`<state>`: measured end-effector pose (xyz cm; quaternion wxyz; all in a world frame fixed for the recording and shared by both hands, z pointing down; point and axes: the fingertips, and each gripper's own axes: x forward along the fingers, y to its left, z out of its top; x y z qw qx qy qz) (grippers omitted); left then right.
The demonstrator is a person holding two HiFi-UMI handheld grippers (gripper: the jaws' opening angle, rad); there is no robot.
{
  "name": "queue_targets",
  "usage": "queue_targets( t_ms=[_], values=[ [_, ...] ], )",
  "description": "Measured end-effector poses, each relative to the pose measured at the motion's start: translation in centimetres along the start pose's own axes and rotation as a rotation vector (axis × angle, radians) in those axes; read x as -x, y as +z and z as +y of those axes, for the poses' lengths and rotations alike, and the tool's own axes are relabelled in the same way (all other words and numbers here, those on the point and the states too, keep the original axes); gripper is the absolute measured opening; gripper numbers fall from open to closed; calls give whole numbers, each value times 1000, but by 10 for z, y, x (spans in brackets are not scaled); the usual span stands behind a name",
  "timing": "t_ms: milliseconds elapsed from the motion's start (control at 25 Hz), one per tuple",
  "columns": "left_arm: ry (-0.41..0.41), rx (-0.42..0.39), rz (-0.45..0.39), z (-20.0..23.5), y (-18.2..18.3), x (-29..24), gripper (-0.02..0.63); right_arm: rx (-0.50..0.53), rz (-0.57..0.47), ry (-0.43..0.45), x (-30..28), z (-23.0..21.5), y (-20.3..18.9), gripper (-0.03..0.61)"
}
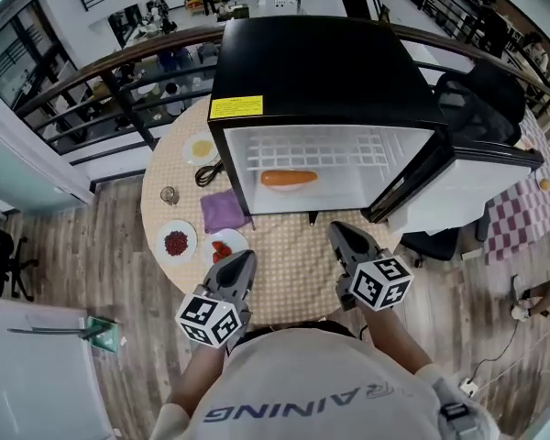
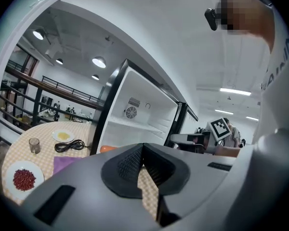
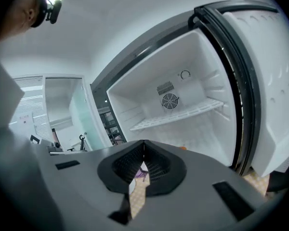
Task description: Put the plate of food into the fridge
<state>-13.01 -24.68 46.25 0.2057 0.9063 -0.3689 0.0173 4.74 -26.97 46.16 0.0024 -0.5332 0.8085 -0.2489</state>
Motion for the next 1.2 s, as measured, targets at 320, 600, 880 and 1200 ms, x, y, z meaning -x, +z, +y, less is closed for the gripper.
queue_targets(
  t_ms=[320, 600, 880, 1200],
  values=[
    [-21, -74, -57, -16, 30, -7, 8, 30, -65, 13, 29, 20, 9, 21],
    [-11, -125, -37, -20, 23, -10, 8, 45, -53, 17, 32, 18, 8, 21],
    [8, -100, -42, -26, 19, -13, 8, 35, -17, 57, 31, 16, -5, 21],
    [42, -82, -34, -17, 13, -13, 8, 41, -2, 65, 27, 17, -9, 21]
  ],
)
